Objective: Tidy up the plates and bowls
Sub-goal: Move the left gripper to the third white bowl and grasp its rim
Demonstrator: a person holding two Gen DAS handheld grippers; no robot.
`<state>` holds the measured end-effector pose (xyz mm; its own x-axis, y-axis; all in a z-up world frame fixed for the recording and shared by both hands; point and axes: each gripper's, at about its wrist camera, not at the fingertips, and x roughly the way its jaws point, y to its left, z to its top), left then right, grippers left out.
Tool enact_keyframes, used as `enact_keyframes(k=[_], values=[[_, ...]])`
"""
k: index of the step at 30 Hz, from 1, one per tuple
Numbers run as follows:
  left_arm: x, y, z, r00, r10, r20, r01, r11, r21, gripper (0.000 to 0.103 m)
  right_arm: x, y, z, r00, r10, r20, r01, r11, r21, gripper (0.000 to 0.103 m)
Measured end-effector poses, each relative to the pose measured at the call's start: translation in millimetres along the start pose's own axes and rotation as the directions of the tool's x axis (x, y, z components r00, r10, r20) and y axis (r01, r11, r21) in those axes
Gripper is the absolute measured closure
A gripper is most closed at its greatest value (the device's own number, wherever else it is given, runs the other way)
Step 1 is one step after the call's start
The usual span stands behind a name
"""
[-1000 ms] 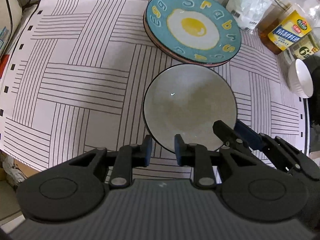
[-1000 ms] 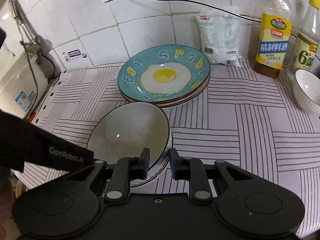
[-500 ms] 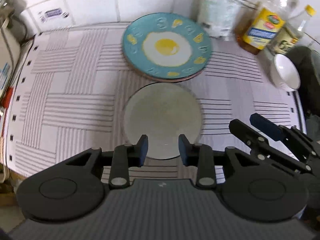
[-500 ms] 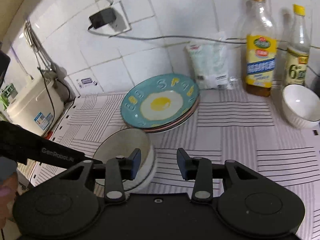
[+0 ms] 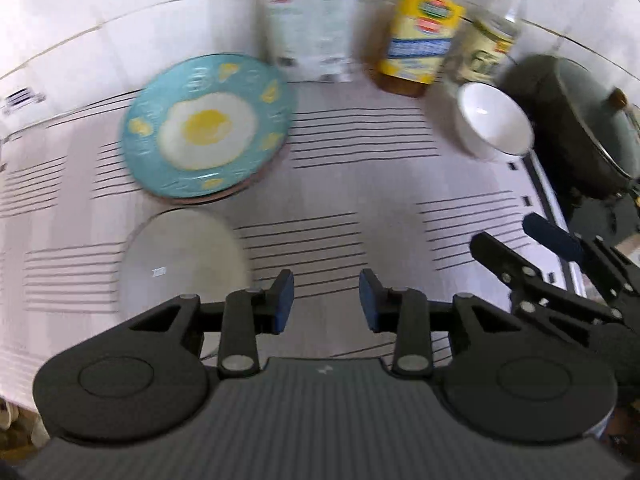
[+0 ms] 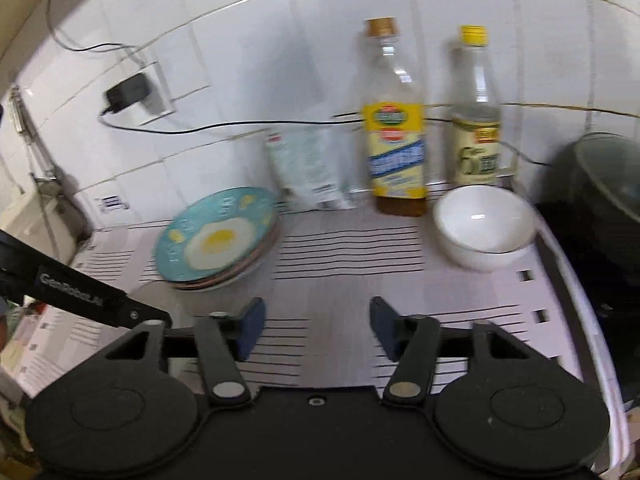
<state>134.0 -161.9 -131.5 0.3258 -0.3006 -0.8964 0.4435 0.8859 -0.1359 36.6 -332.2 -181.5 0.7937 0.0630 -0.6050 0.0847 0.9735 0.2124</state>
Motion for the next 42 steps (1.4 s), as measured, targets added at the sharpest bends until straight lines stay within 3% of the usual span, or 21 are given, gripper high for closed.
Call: enact_keyframes(k=[7, 11, 14, 20, 23, 25, 28, 42], values=[[26, -53, 23, 0.998, -0.055, -0.003, 0.055, 0.996, 0.076, 0.068, 15, -65, -17, 0.99, -0.132, 0.041, 0.131, 0.991, 0.028, 0.034], [33, -79, 41, 0.996, -0.091, 0.002, 0.091, 0.99, 0.105, 0.068, 22, -84, -18, 0.972, -0.234, 0.022, 0.235, 0.971, -0.042, 0.034], [38, -95, 55, 0.994, -0.112, 0.021, 0.108, 0.987, 0.122, 0.062, 27, -97, -16, 0.974, -0.227, 0.025, 0.228, 0.972, -0.055, 0.033], [59, -116, 84, 0.989, -0.137, 0.05, 0.129, 0.984, 0.126, 0.062, 50, -113, -15, 0.972, -0.229, 0.048, 0.231, 0.971, -0.053, 0.029], [74, -122, 96, 0.986, -0.157, 0.053, 0.15, 0.983, 0.109, 0.057, 66, -112, -16, 0.972, -0.232, 0.029, 0.233, 0.968, -0.089, 0.029], [85, -124, 103, 0.986, -0.161, 0.04, 0.157, 0.982, 0.103, 0.056, 76, -109, -16, 0.969, -0.247, 0.015, 0.247, 0.962, -0.117, 0.028], [96, -125, 112, 0.985, -0.167, 0.037, 0.163, 0.982, 0.096, 0.056, 87, -108, -17, 0.972, -0.235, 0.018, 0.235, 0.964, -0.127, 0.016], [158, -133, 139, 0.988, -0.155, 0.0, 0.153, 0.978, 0.14, 0.056, 126, -124, -11, 0.968, -0.245, 0.057, 0.248, 0.966, -0.066, 0.014]])
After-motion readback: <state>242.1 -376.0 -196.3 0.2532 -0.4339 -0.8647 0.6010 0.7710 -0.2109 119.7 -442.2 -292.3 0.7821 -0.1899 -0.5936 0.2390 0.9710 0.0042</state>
